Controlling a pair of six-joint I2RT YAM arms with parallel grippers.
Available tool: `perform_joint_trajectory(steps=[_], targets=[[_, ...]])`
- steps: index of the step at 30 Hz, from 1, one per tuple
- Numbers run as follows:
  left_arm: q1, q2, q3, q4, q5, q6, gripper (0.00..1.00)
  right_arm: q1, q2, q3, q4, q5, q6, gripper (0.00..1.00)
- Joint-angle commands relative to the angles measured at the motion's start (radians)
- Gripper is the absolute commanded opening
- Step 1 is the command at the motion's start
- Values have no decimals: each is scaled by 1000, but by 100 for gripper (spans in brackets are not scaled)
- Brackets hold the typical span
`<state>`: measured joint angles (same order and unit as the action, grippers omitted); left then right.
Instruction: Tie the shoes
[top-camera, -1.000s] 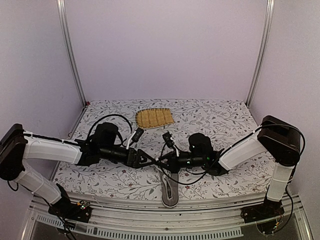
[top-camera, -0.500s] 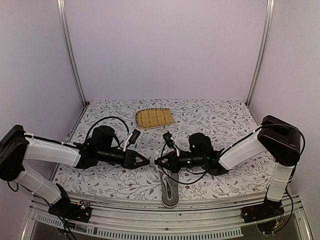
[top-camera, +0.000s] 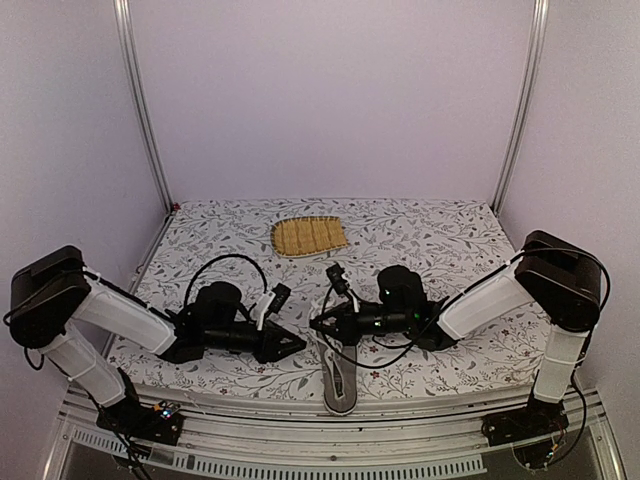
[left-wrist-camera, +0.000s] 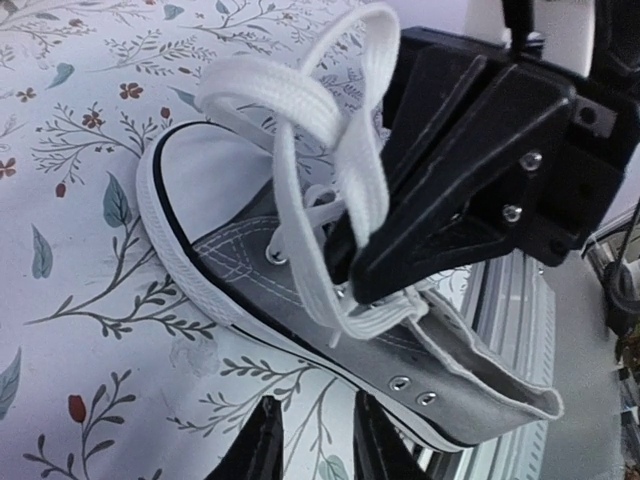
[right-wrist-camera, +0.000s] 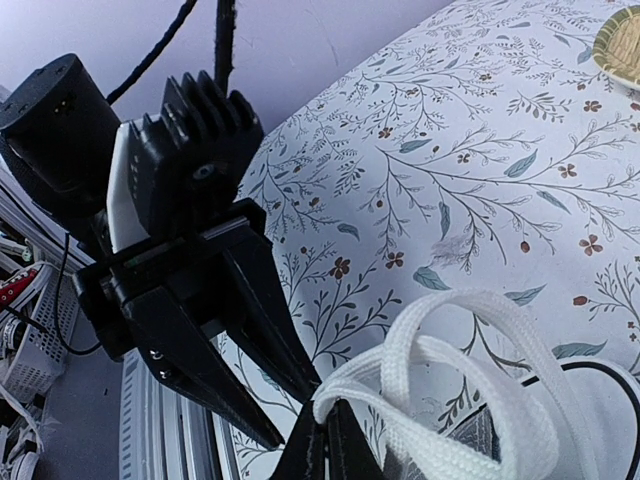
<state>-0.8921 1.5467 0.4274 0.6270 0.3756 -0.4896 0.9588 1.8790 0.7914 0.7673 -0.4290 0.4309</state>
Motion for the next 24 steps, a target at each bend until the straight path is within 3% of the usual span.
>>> perform_joint_trajectory(steps=[1,24], targets=[[-26,54,30,61,-87,56,23,-10,11,2,3,-2,8,2],[-84,174,99,132,-117,98,21,-17,16,16,3,-19,9,2]])
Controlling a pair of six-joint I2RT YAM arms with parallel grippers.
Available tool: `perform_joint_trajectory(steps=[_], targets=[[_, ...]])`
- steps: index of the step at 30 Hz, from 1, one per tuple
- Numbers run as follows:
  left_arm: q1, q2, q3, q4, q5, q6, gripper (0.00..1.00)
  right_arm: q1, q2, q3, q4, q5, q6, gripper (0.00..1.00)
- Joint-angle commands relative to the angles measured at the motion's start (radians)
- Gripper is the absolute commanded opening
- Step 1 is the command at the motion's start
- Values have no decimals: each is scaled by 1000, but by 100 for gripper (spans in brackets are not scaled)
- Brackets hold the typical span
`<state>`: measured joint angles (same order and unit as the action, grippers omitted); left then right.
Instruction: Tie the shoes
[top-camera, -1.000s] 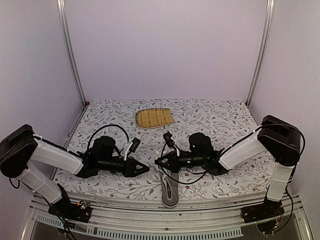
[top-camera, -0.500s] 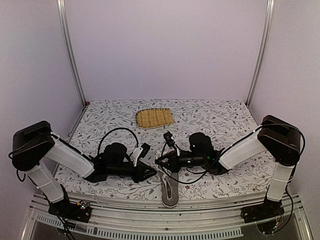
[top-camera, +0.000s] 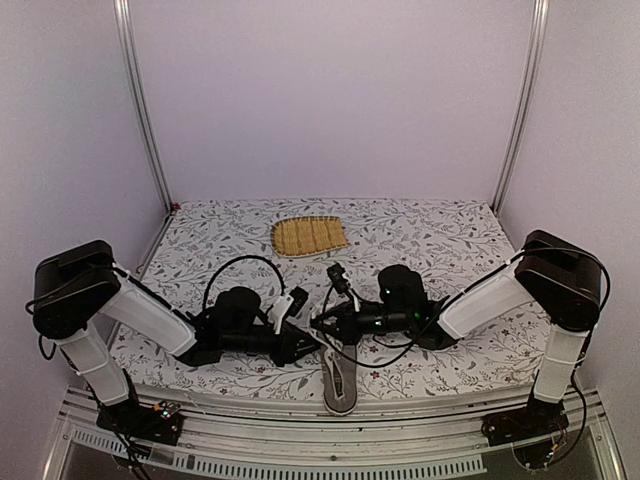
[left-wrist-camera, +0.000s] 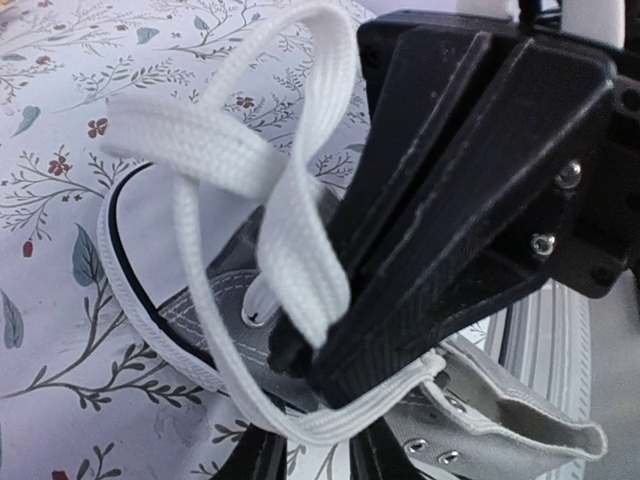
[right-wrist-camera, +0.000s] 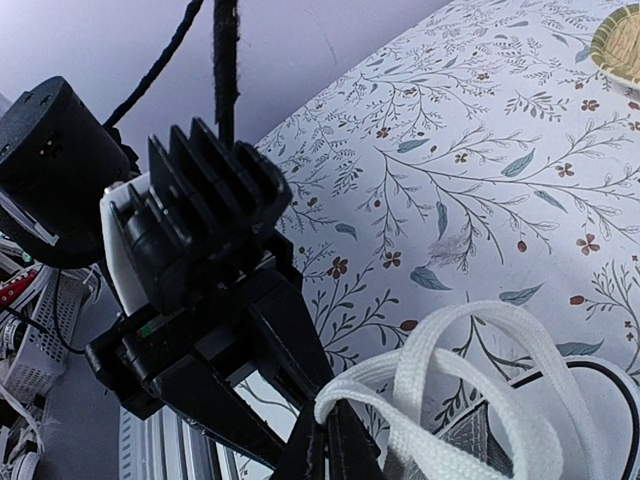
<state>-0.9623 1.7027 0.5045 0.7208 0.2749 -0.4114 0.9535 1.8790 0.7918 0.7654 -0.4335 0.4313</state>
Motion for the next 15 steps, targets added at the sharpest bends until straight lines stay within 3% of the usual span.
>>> perform_joint_trajectory(steps=[1,15], targets=[[-16,20,25,37,-19,23,21,-10,16,16,5,-15,8,2],[-17,32,41,66,-46,28,16,-13,16,15,3,-26,14,2]])
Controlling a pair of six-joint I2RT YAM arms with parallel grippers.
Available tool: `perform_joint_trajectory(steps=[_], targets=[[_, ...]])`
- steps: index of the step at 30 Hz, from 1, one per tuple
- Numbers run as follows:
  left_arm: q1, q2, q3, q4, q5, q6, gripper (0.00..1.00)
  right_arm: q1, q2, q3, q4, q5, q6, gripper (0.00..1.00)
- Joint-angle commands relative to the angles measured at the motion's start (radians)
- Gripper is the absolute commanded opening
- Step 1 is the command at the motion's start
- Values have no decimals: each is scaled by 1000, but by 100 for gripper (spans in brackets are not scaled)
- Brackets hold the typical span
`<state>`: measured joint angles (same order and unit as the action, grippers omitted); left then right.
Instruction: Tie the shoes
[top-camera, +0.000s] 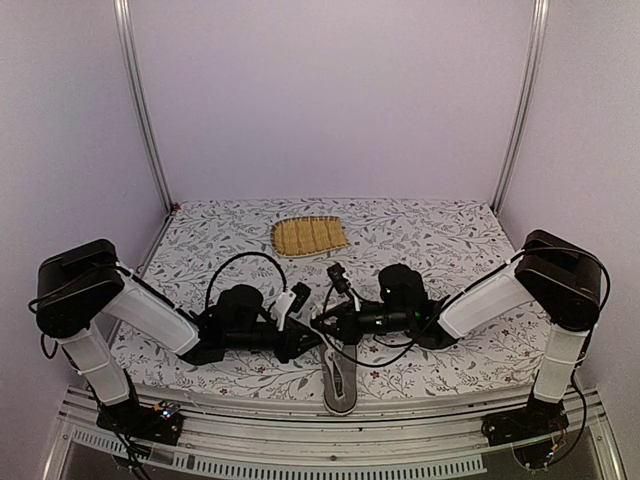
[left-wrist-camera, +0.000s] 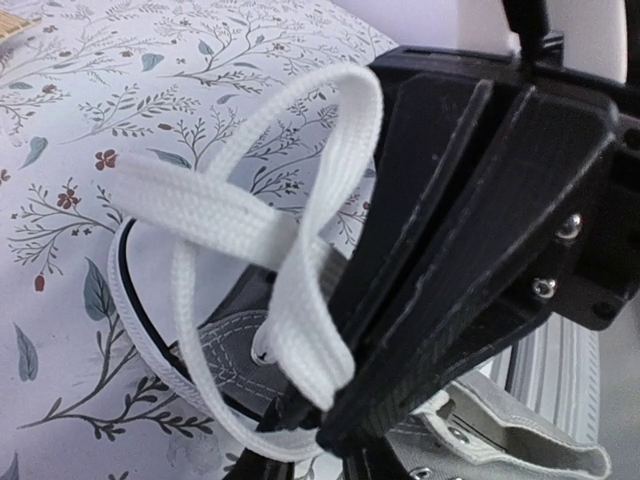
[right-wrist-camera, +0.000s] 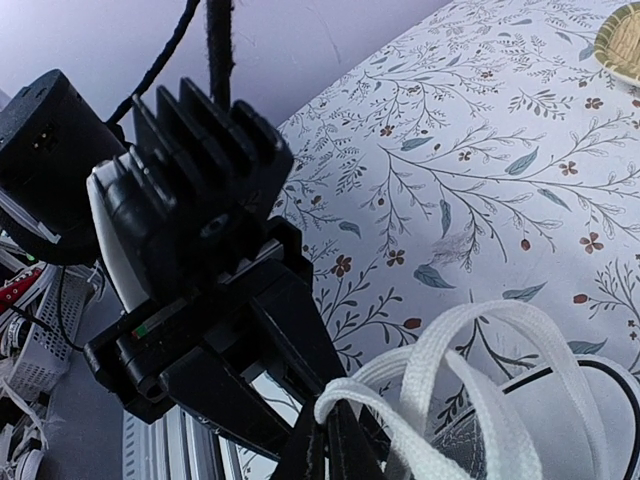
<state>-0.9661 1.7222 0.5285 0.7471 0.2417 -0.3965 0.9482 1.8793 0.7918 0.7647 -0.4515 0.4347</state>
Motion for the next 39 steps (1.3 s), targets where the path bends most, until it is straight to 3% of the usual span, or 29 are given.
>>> perform_joint_trajectory(steps=[1,6,13,17,23,26,33,39], targets=[[-13,13,17,41,-9,14,15,-6,15,15,2,-9,12,2],[-13,13,16,44,-6,14,0,-8,14,13,2,-7,12,2],[-14,-35,-20,20,-53,-7,0,-12,-24,8,-45,26,-2,3],[-15,-59,-11,-92,-70,-19,0,-15,-96,6,-161,61,-51,18],[-15,-89,-21,-214,-72,-24,0,-25,-244,-19,-317,61,-151,47],[-14,-103,-18,-269,-84,-28,0,-35,-312,-37,-393,85,-187,53],[-13,-138,-24,-345,-116,-37,0,-142,-328,-86,-512,199,-187,51],[-14,-151,-22,-356,-117,-39,0,-172,-214,-45,-543,162,-189,46]])
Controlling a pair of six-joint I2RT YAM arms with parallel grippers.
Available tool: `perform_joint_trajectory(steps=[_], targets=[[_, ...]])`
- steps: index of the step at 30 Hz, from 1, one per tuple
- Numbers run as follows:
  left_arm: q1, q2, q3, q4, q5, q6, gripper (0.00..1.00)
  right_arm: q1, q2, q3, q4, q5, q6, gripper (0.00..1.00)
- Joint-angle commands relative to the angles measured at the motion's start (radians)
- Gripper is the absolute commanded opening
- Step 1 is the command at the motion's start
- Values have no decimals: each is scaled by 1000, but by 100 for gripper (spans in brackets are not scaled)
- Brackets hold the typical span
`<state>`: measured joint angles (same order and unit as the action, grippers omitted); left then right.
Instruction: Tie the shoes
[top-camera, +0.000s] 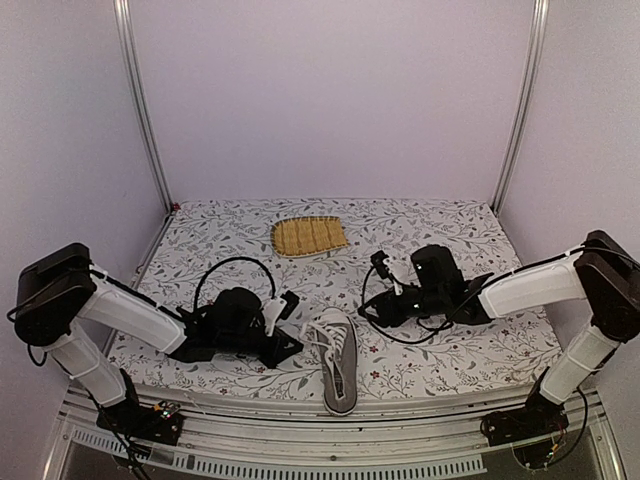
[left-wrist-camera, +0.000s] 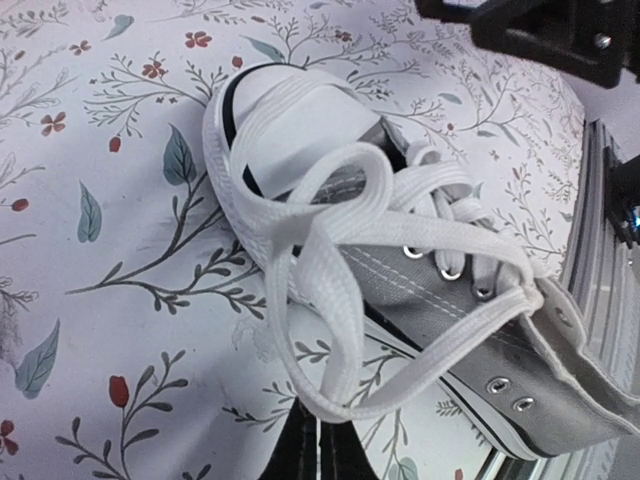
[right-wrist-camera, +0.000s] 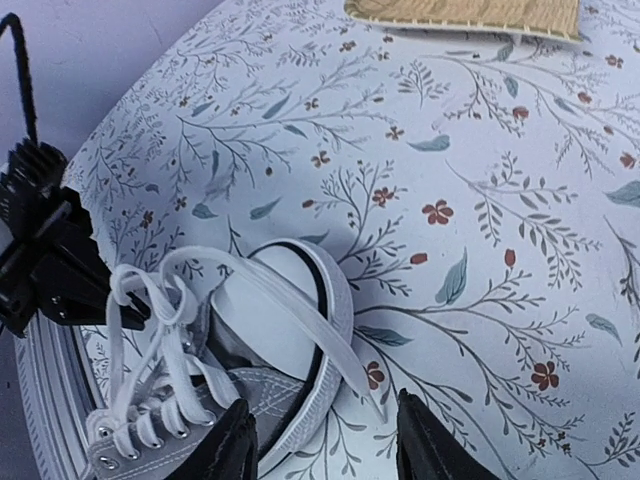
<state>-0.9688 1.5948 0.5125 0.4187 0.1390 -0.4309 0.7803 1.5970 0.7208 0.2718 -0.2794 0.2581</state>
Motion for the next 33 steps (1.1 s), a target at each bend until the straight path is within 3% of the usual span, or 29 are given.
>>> perform_joint_trajectory(steps=[1,18,22,26,27,33], targets=[[-11,-23,-3,-28,-13,-5,0,-6,88,39,-48,-23,-15,46],[-11,-23,4,-39,-10,-3,0,-57,316,161,80,-250,-43,45],[-10,-19,9,-40,-10,-3,0,-58,335,159,85,-279,-43,35],[-11,-21,9,-41,-17,-2,0,-63,325,144,94,-269,-39,6],[-10,-20,10,-43,-18,-1,0,-65,319,137,100,-268,-38,3],[-9,-21,13,-65,-29,3,0,-77,211,91,108,-157,-30,2]])
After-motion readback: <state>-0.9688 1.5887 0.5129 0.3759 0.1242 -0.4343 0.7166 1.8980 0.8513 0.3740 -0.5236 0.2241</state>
